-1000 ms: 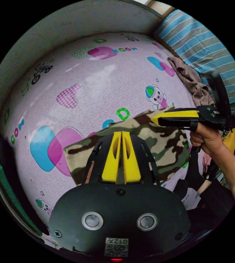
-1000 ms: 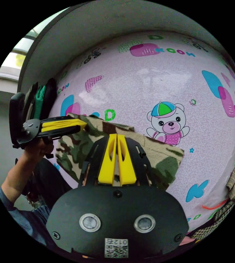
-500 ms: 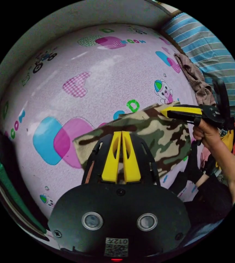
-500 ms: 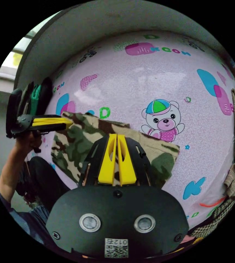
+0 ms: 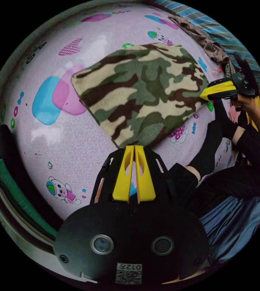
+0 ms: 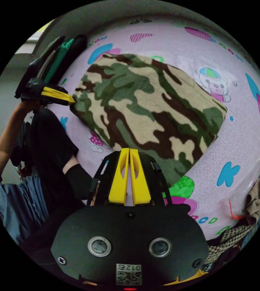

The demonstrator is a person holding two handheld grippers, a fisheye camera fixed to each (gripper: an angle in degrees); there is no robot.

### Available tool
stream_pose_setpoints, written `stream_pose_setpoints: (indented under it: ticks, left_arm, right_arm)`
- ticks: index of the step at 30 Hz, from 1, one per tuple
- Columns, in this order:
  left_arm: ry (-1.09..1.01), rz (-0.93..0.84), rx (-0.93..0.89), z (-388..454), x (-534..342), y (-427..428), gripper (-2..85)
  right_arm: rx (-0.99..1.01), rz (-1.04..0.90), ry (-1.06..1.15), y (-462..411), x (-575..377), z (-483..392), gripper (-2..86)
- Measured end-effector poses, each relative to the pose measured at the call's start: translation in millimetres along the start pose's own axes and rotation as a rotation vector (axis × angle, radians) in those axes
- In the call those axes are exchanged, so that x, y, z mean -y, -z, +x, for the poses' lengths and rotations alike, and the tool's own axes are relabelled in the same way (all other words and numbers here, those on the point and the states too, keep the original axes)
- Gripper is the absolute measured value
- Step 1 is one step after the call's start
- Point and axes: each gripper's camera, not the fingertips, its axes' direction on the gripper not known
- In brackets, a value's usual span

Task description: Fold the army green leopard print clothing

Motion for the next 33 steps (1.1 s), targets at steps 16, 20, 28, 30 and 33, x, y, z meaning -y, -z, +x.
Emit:
stream_pose_setpoints:
  ticks: [16,20,28,30,33]
  left_arm:
    - [0.007,-0.015,0.082,11.9,22.9,9.3,0.1]
    - [-0.068,-0.021,0.115,30.4,24.4,13.5,0.2]
    - [-0.045,-0.118,0.143,21.1,33.3,-21.6,0.3]
    - [-0.047,-0.105,0.132,17.2,29.4,-22.2,0.3]
    - [-0.026,-0.093,0.094,9.5,22.3,-20.6,0.3]
  right_arm:
    - [-0.019,-0.102,-0.006,10.6,-10.1,31.8,-1.0]
    - [-0.031,-0.130,-0.052,9.9,-24.2,42.2,-1.0]
    - [-0.113,-0.179,-0.057,-12.5,-24.9,49.4,-1.0]
    - [-0.103,-0.188,-0.055,-12.5,-25.4,51.6,-1.0]
    - [-0.052,-0.191,-0.074,-8.9,-31.6,59.0,-1.0]
